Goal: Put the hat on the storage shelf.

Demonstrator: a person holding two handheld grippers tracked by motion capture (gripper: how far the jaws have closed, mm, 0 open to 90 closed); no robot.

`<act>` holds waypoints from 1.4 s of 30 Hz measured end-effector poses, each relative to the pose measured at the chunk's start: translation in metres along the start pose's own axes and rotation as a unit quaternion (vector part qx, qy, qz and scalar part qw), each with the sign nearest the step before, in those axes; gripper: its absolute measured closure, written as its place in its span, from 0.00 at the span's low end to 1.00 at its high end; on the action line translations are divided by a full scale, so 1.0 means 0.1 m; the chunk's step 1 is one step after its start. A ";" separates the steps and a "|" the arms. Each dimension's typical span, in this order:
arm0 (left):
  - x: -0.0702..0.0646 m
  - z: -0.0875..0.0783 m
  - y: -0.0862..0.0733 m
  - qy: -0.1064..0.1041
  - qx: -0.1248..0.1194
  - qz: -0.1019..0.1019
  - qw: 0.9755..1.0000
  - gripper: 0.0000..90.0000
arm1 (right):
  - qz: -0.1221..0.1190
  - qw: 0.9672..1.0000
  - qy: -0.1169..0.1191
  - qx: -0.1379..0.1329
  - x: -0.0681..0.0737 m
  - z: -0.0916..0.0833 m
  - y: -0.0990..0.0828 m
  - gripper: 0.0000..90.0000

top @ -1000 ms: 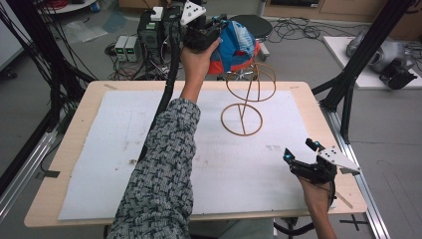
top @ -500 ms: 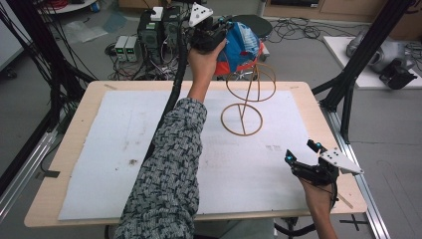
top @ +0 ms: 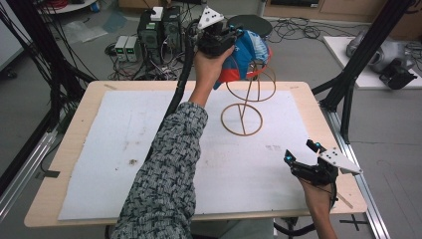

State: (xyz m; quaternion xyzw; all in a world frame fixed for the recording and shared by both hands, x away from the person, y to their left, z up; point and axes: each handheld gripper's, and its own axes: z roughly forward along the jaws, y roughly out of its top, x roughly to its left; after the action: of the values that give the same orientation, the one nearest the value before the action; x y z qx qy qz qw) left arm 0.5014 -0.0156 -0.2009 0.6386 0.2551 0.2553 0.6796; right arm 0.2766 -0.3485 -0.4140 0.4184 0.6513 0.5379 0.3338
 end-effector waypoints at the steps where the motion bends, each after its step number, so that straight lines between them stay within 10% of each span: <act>1: -0.01 0.00 0.00 -0.002 0.001 0.000 1.000 0.99 | -0.002 1.000 0.000 0.001 0.00 0.00 0.00 0.12; 22: -0.40 0.13 -0.11 -0.062 0.058 0.064 0.994 0.99 | -0.003 1.000 0.003 0.004 0.01 0.03 0.00 0.12; 42: -0.67 0.22 -0.23 -0.095 0.105 0.120 0.983 0.99 | -0.004 1.000 0.005 0.006 0.03 0.05 0.00 0.12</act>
State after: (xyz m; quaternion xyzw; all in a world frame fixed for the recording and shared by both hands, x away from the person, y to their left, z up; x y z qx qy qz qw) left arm 0.4672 -0.0788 -0.2215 0.7537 0.1367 0.2450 0.5943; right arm 0.2798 -0.3441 -0.4152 0.4147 0.6582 0.5347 0.3300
